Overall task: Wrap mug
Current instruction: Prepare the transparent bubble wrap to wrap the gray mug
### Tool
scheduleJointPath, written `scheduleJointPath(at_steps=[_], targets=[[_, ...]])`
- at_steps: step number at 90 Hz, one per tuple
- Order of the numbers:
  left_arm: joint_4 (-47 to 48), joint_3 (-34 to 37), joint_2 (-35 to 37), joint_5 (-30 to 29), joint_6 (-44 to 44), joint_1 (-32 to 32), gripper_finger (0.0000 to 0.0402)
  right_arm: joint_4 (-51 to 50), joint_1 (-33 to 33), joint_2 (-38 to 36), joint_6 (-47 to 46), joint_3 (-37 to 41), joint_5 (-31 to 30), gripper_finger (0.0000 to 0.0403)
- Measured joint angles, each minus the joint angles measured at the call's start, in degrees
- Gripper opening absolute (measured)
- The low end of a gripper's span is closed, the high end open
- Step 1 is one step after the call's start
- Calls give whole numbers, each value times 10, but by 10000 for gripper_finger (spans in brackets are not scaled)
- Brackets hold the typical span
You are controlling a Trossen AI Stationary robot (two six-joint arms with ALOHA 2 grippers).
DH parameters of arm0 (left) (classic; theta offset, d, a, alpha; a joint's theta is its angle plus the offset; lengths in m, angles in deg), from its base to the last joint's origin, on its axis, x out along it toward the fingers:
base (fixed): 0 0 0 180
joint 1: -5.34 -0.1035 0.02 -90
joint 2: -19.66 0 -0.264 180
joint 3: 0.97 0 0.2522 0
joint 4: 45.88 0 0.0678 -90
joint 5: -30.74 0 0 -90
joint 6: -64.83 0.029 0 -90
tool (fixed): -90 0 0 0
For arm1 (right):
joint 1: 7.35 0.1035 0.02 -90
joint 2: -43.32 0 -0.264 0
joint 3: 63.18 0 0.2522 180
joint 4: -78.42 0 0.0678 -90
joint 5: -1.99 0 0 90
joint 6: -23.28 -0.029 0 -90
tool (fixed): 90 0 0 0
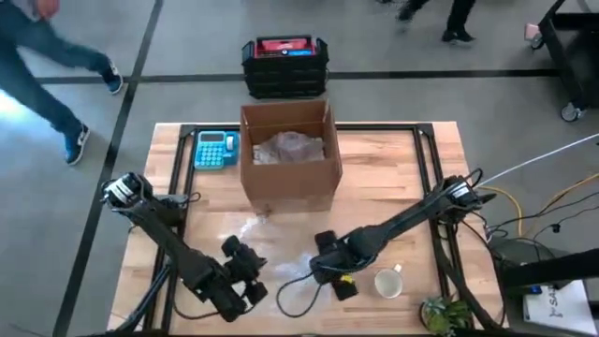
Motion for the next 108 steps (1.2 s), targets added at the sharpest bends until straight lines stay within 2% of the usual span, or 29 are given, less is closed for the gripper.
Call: scheduleJointPath(at_steps=[10,16,23,30,42,48,74,87,98,108], targets=[[-67,38,-20,41,42,-31,20,192,-7,3,16,55,-8,207],[-73,59,-30,45,38,-40,20,221,-13,6,13,66,-7,204],[-50,79,-37,75,13,-43,20,187,-19,6,0,64,-8,200],[-19,99,-37,105,-36,-43,20,93,-19,-8,-5,46,-10,199],[46,109,-35,108,-102,-35,20,-76,-17,-40,-14,10,-6,201],[66,111,-35,108,-120,-35,20,-121,-16,-56,-29,7,-6,200],[70,112,-33,121,-124,-37,20,-170,-7,-76,-45,8,0,204],[67,112,-33,122,-125,-37,20,-208,-3,-75,-90,8,48,209],[58,112,-33,122,-125,-36,20,-201,17,-64,-117,13,65,211],[55,112,-33,122,-124,-36,20,-175,37,-37,-113,32,48,208]])
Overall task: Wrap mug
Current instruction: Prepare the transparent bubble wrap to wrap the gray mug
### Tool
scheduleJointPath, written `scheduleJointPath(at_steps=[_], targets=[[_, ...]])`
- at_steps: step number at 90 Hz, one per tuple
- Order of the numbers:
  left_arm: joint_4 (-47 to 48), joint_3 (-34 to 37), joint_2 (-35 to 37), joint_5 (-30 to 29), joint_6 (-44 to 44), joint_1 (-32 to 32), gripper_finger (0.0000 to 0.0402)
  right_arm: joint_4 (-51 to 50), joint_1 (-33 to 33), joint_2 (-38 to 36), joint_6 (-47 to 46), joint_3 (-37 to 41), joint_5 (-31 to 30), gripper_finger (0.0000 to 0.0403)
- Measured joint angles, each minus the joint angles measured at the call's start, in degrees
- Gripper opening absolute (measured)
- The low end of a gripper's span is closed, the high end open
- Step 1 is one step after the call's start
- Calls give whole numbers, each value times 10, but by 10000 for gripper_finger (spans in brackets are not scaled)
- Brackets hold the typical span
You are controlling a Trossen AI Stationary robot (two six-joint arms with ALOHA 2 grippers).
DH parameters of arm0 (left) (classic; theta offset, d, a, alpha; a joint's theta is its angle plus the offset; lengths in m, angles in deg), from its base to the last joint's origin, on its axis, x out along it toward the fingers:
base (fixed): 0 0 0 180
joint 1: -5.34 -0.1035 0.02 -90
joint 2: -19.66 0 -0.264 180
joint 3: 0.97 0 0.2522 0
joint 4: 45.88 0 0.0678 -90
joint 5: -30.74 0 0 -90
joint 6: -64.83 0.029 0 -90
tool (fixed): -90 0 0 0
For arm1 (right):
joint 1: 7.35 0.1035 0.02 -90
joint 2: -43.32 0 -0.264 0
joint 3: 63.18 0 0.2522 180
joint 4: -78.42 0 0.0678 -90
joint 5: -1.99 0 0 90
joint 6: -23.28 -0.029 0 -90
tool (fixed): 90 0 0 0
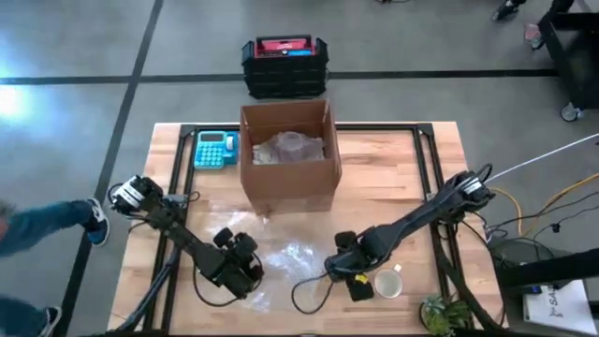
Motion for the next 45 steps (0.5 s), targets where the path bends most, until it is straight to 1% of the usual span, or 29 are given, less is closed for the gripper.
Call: scheduleJointPath(at_steps=[8,18,26,37,41,45], targets=[[-2,0,0,0,0,0,20,46,5,25,1,20,-21,203],[-2,0,0,-3,1,0,20,116,3,68,0,33,-30,198],[-3,0,0,-4,1,0,20,139,-5,91,9,32,-64,194],[-5,0,0,-5,10,0,20,198,-22,94,19,24,-170,187],[-7,0,0,-8,10,-1,20,213,-27,89,32,26,-201,185],[-7,0,0,-13,13,-1,20,250,-30,84,49,26,-228,183]])
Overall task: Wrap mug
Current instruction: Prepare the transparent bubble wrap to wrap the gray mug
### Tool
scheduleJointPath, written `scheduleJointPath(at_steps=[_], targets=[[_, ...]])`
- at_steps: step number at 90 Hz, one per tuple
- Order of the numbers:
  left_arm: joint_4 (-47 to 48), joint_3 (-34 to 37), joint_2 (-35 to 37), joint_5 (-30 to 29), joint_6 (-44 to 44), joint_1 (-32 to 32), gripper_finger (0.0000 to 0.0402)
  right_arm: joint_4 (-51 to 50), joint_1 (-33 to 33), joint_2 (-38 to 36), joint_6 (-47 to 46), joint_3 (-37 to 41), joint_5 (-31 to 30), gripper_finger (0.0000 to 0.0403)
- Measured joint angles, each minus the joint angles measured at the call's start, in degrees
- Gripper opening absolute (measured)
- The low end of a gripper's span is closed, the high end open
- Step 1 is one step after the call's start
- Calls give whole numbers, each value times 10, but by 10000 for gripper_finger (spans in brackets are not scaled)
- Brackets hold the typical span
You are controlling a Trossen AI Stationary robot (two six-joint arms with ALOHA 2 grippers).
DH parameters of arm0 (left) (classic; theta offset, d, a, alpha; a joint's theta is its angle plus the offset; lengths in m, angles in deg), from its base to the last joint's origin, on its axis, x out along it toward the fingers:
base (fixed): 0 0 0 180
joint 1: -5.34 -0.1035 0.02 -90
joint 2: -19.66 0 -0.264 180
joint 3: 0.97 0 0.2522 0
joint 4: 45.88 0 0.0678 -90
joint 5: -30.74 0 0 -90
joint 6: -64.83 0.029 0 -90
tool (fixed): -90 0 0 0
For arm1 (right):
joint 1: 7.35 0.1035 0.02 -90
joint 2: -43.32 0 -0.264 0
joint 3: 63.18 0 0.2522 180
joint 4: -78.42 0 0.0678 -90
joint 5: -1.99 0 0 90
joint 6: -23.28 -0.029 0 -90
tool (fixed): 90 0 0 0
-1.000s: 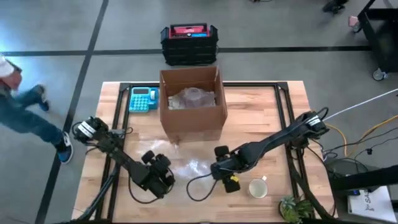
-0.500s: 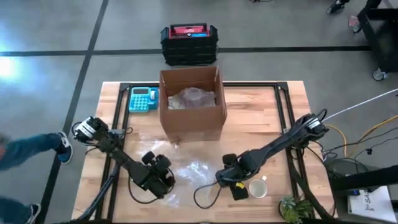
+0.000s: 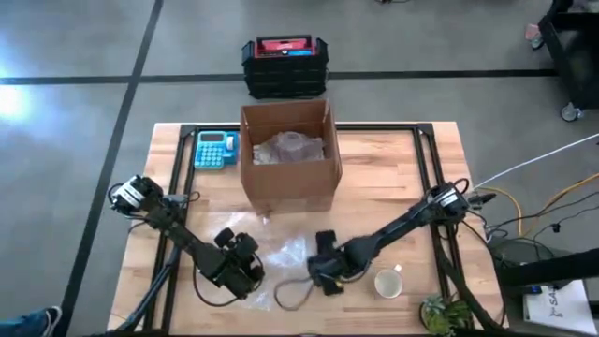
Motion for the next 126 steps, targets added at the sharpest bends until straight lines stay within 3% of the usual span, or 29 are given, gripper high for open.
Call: scheduleJointPath(at_steps=[27,52,61,70,74,79,105,126], targets=[[-9,0,0,-6,8,0,20,264,-2,4,161,-1,-22,188],[-20,3,1,-8,15,0,20,453,-17,49,176,0,2,175],[-31,3,1,-13,24,0,20,504,-20,63,169,-6,6,147],[-30,3,1,-13,24,0,20,499,-21,63,162,-13,8,74],[-31,3,1,-13,26,0,20,488,-22,60,166,-13,8,34],[-30,4,1,-13,28,0,20,463,-22,49,178,-13,8,13],[-31,8,1,-2,28,0,20,180,-12,-73,182,-13,14,2],[-31,8,1,-2,28,0,20,-122,-17,-194,110,-14,87,0]])
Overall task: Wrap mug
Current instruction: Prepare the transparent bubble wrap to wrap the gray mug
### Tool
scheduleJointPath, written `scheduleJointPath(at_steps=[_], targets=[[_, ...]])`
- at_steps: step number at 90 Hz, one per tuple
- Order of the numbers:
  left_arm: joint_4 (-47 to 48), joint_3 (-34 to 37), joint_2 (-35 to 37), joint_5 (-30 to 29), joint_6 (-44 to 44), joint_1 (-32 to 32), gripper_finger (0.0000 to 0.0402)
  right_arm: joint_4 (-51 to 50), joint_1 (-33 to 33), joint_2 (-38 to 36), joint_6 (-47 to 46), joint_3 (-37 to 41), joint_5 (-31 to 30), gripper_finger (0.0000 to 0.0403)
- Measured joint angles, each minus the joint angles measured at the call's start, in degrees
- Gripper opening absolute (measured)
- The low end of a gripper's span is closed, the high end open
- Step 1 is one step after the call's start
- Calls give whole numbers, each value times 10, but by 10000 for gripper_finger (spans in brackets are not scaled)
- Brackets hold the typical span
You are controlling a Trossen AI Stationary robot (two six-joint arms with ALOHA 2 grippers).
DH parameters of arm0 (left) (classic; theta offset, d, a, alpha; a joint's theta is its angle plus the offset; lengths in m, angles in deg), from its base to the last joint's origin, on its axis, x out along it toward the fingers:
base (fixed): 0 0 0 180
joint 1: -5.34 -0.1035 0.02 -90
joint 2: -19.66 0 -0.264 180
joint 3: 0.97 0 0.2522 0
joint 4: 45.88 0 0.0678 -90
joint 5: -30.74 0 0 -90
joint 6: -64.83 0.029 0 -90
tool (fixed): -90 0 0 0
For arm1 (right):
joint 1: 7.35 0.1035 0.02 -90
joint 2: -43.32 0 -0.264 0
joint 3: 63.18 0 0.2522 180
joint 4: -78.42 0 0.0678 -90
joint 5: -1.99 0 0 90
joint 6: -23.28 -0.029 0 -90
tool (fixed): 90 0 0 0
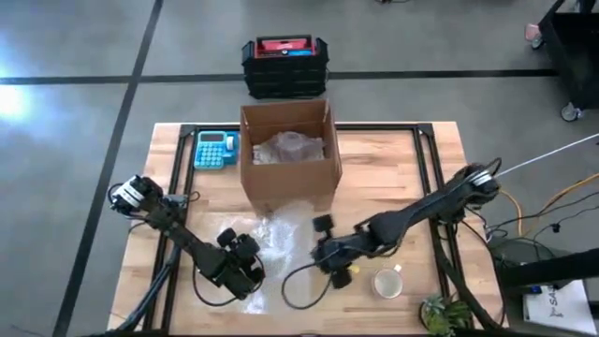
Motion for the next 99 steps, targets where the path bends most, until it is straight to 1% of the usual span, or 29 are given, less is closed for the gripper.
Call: scheduleJointPath(at_steps=[6,14,21,25,34,41,47,52,57,63,68,75,87,99], targets=[[1,0,0,0,0,0,20,-60,-6,-21,-33,0,42,0],[0,0,0,0,0,0,20,-126,-14,-34,-72,0,126,0],[-2,0,0,0,0,0,20,-156,-20,-30,-103,2,200,0],[-1,0,0,0,0,0,20,-159,-22,-21,-119,5,221,0],[1,1,0,0,0,-1,20,-160,-22,12,-134,10,203,3],[1,2,0,0,0,-1,20,-158,-23,47,-139,11,192,17],[1,2,0,0,0,-1,20,-153,-26,80,-134,11,195,38],[1,3,0,0,0,0,20,-157,-29,103,-107,9,195,60],[1,3,0,0,1,0,20,-192,-33,119,-81,-10,196,85],[1,3,0,0,7,0,20,-259,-34,121,-87,-37,195,110],[0,3,0,0,10,0,20,-308,-35,114,-95,-61,194,128],[1,3,0,0,11,0,20,-349,-31,94,-103,-86,191,148],[1,3,0,-1,17,0,20,-336,-15,26,-143,-99,191,171],[0,3,1,-3,17,0,20,-339,17,-29,-226,-67,190,180]])
